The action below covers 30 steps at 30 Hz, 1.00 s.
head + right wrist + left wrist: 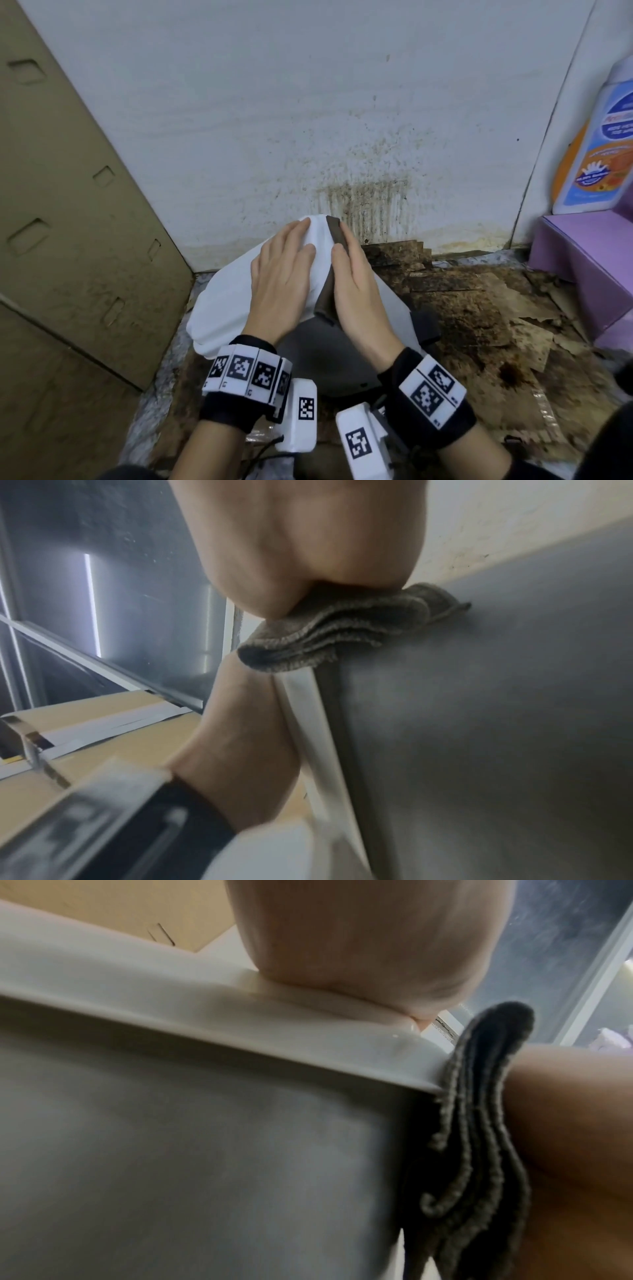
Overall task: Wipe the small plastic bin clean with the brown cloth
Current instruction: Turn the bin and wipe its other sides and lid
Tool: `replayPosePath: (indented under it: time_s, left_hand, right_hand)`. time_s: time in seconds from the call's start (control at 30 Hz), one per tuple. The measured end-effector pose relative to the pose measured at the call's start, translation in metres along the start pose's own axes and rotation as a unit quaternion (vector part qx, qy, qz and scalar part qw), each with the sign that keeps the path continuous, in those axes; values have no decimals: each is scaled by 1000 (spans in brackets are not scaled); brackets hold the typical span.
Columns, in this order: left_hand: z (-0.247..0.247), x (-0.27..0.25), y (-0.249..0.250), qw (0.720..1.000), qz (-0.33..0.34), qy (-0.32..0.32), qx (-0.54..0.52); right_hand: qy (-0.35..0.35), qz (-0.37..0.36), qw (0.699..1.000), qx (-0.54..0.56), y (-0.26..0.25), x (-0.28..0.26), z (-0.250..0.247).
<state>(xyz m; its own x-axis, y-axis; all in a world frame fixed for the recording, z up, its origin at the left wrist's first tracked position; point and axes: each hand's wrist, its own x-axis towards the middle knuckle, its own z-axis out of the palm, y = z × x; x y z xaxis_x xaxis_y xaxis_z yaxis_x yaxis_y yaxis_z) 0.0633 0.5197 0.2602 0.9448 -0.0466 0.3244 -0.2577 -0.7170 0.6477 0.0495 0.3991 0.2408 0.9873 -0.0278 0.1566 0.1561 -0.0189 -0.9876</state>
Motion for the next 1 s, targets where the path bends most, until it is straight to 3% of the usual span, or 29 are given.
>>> replayPosePath:
  time_s: [0.1,0.2,0.33,0.43,0.47,0.5,0.63,0.7,0.87,1.0]
  left_hand:
    - [5,-1,7,999,-8,-8,-37]
    - [8,-5,11,988,-4,-3,-152]
    - [11,-4,16,939,-25,56,-338]
    - [10,3,15,877,-95,94,-463]
    - [10,3,13,868,-111,103,-473]
    - [9,2,11,875,-122,113,-454]
    - [5,-4,-6,951,-118,121,-257]
    - [3,-5,-18,972,-130,123,-151]
    - [10,-15,-32,970,-224,83,48]
    - [20,-21,-37,956,-292,-7,-19]
  right_hand:
    - [-3,17,1000,5,-7,2,-12]
    - [6,25,1000,3,-7,3,-26]
    - [17,40,999,10,-2,4,-46]
    - [14,50,999,14,2,2,-62]
    - [10,53,998,14,2,1,-67]
    - [8,55,998,16,4,0,-72]
    - [29,58,997,36,10,-1,-93]
    - [43,52,997,27,16,1,-107]
    - [85,64,994,-18,26,0,-141]
    - [103,83,986,-97,27,-5,-165]
